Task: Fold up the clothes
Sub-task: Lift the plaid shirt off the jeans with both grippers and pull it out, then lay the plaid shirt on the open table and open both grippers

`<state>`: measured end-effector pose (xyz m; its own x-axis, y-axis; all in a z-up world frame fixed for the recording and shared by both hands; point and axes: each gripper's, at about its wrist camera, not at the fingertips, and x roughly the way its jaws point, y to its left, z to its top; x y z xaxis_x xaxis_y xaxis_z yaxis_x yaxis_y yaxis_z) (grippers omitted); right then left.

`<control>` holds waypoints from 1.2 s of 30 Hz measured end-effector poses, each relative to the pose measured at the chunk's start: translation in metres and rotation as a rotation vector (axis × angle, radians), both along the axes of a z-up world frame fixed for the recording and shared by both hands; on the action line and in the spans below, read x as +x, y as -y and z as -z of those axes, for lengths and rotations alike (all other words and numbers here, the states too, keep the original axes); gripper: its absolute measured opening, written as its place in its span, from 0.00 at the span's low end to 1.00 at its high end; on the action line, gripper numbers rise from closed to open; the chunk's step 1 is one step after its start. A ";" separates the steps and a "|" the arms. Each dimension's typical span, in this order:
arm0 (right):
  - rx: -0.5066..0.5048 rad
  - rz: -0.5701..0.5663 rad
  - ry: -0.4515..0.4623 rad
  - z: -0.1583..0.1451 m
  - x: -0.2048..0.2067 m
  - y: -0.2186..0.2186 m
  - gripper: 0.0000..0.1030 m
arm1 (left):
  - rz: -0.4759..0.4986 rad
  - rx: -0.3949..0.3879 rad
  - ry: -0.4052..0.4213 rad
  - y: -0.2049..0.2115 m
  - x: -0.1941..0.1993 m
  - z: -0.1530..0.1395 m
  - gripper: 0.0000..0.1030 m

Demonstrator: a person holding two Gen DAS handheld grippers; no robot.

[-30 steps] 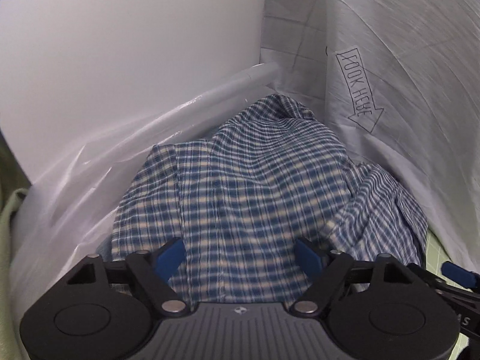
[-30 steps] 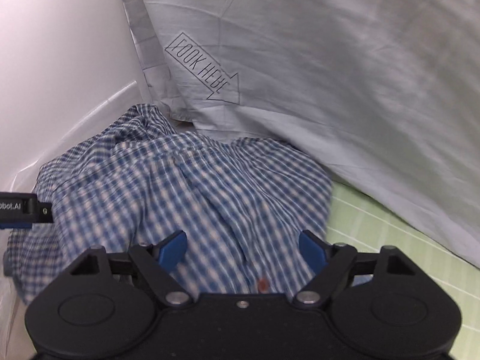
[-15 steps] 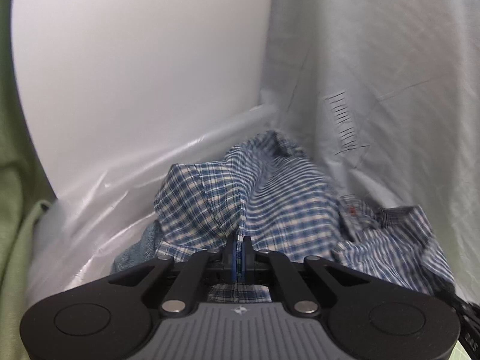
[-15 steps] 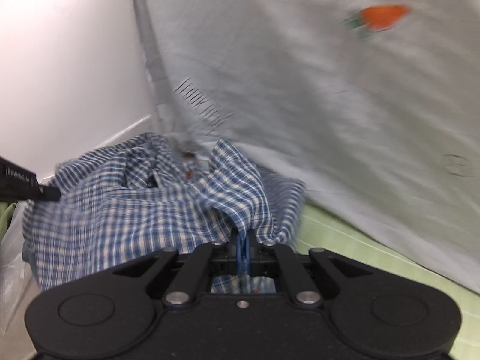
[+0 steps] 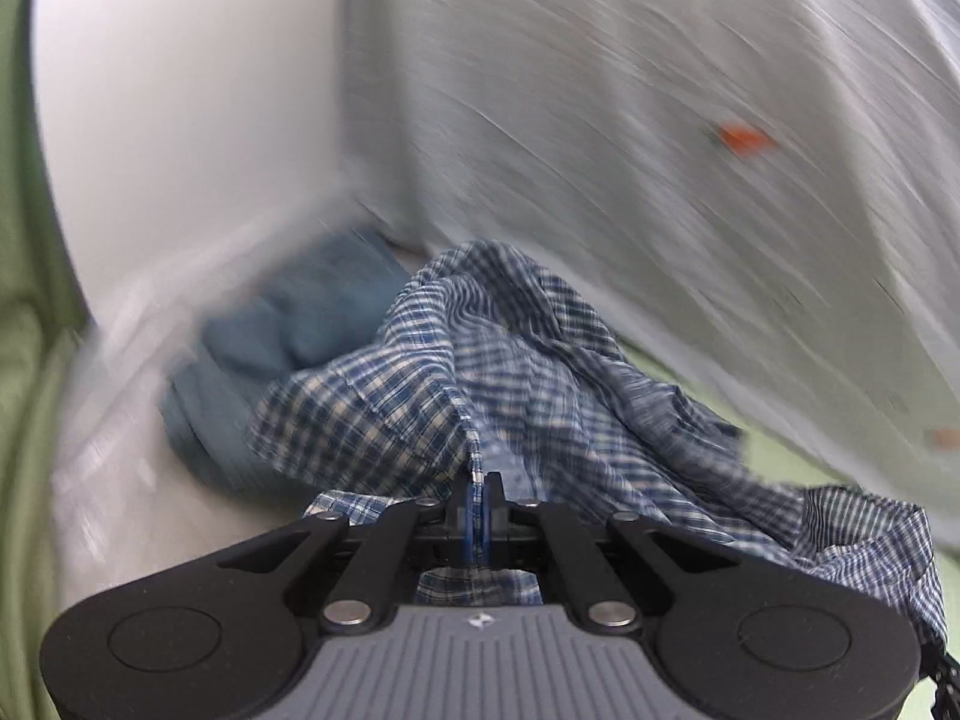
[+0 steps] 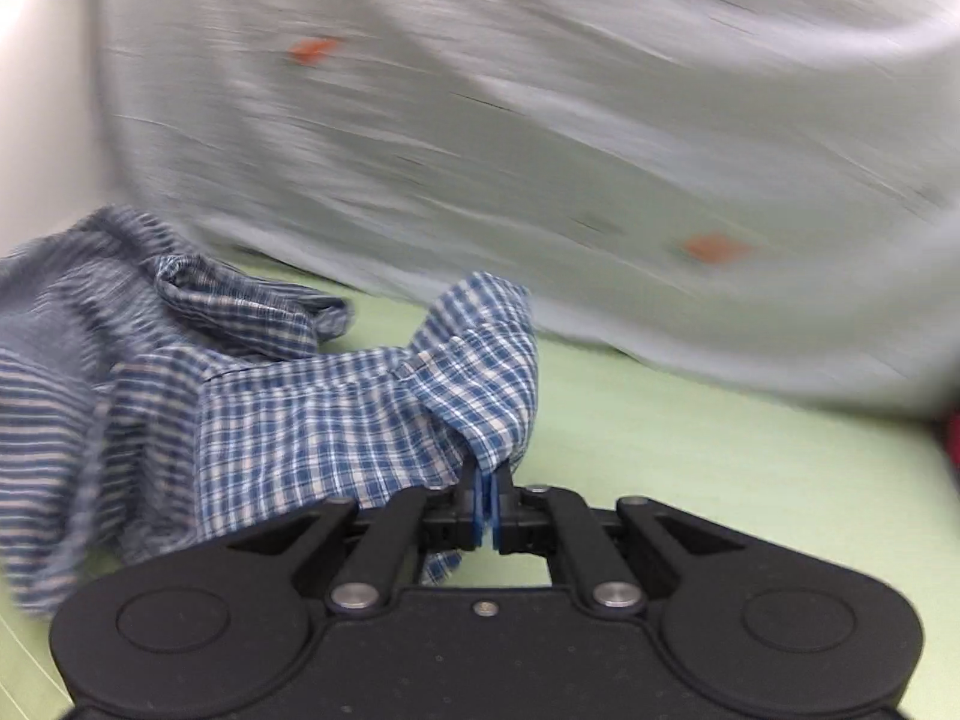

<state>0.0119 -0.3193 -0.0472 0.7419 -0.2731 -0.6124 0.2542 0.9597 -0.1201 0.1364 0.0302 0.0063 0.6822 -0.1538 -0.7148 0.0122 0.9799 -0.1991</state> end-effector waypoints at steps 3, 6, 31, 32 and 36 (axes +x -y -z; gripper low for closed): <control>0.006 0.173 -0.066 0.011 -0.051 0.047 0.03 | 0.086 -0.005 -0.068 0.039 -0.035 0.016 0.02; 0.032 0.281 -0.121 0.018 -0.092 0.084 0.03 | 0.142 -0.032 -0.145 0.071 -0.063 0.031 0.02; 0.150 -0.149 -0.146 0.030 0.045 0.132 0.91 | -0.149 -0.078 -0.462 0.086 -0.087 0.099 0.49; 0.144 -0.153 -0.156 0.034 0.056 0.132 0.91 | -0.157 -0.083 -0.483 0.086 -0.082 0.105 0.49; 0.103 -0.201 -0.178 0.049 0.096 0.132 0.93 | -0.163 -0.066 -0.542 0.092 -0.063 0.122 0.45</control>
